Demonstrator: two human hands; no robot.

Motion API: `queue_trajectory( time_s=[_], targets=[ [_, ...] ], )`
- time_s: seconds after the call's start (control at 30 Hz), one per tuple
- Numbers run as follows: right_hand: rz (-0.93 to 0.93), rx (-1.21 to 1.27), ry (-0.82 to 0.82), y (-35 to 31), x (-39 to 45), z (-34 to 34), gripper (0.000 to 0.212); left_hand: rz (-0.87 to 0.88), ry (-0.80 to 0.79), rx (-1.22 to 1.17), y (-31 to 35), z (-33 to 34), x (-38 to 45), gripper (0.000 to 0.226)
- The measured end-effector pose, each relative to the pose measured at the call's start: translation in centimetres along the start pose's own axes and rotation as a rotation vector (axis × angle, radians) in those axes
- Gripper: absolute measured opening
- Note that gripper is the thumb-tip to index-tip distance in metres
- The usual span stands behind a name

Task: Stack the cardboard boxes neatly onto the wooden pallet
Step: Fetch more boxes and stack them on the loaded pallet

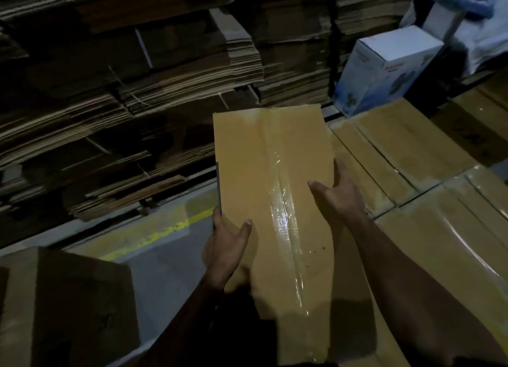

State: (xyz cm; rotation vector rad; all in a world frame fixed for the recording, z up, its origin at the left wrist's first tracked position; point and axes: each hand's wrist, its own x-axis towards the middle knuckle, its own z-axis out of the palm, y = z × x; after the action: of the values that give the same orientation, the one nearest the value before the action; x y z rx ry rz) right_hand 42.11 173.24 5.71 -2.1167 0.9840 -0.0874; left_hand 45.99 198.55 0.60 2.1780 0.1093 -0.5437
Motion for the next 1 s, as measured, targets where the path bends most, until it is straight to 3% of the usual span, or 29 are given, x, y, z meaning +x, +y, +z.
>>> queue_trajectory(
  time_s=[0.2,0.4,0.67,0.83,1.0],
  targets=[
    [0.008,0.002,-0.017,2.0,3.2,0.2,0.084,-0.007,-0.078,0.056,0.3,2.4,1.7,0.098],
    [0.018,-0.036,-0.08,6.1,7.6,0.8,0.091,-0.068,-0.097,0.027,0.4,6.9,3.2,0.103],
    [-0.019,-0.05,-0.159,10.4,13.2,1.9,0.088,-0.187,-0.021,-0.059,0.0,12.9,5.1,0.095],
    [0.023,-0.033,-0.205,12.4,14.4,2.8,0.085,-0.165,-0.037,-0.181,-1.1,15.3,6.0,0.077],
    [0.064,-0.077,-0.197,14.3,12.9,2.6,0.078,-0.157,-0.051,-0.231,-1.5,16.0,5.6,0.08]
  ],
)
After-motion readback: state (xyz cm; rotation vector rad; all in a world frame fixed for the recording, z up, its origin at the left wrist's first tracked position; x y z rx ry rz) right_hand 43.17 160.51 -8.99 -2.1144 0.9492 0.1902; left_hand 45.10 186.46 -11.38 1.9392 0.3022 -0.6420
